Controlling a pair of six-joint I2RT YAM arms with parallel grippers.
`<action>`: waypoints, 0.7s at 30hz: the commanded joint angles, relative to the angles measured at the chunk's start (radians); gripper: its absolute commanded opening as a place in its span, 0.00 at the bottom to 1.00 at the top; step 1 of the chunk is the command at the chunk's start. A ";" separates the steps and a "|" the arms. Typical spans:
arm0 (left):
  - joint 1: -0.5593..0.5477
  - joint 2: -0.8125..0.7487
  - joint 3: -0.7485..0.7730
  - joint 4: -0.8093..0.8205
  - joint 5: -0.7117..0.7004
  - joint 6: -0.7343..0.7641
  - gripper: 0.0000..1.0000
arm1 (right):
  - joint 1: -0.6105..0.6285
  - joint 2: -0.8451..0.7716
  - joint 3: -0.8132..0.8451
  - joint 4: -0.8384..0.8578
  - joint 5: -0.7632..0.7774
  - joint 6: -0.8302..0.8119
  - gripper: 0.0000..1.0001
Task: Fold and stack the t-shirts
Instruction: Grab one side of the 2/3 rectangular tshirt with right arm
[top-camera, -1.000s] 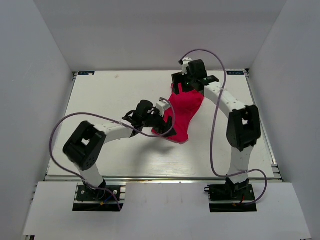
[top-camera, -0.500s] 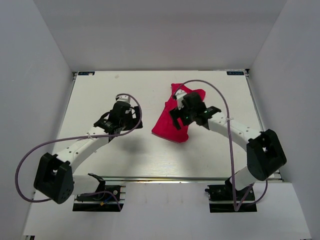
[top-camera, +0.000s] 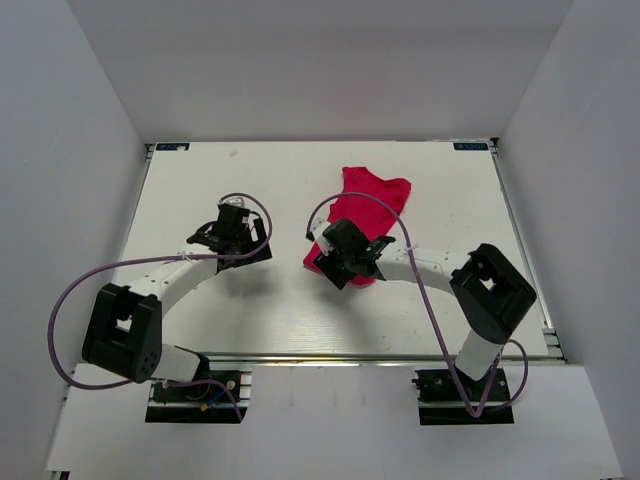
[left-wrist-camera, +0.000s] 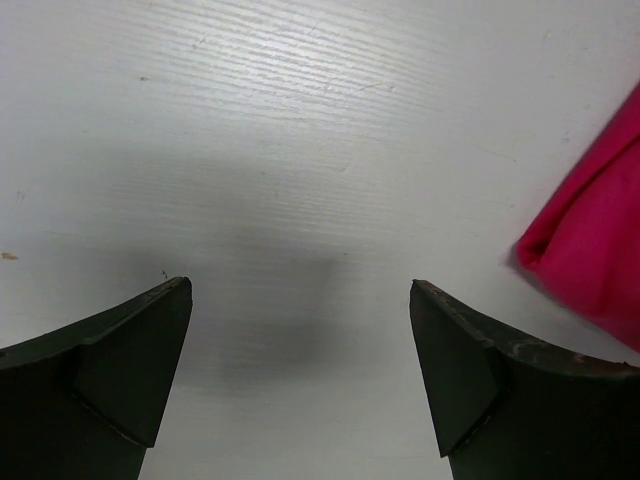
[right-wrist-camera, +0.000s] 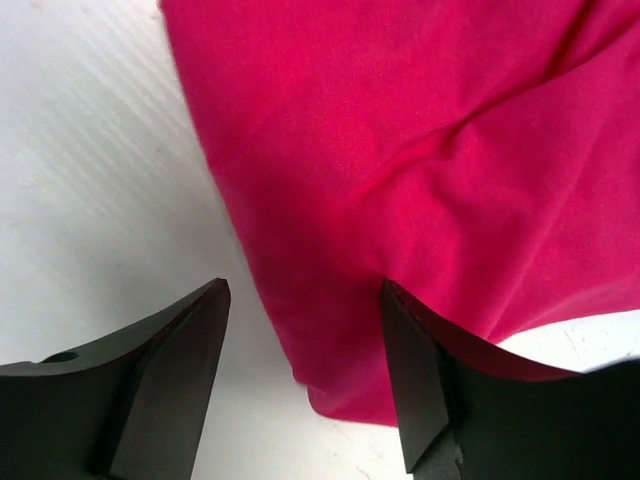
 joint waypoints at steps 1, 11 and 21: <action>0.033 -0.014 -0.027 0.021 0.050 0.010 1.00 | 0.019 0.037 0.005 0.041 0.117 -0.020 0.67; 0.075 0.045 -0.036 0.031 0.101 0.028 1.00 | 0.065 0.071 -0.028 0.043 0.132 0.045 0.13; 0.113 0.036 -0.054 0.060 0.131 0.039 1.00 | 0.114 -0.130 0.135 -0.301 -0.226 0.165 0.00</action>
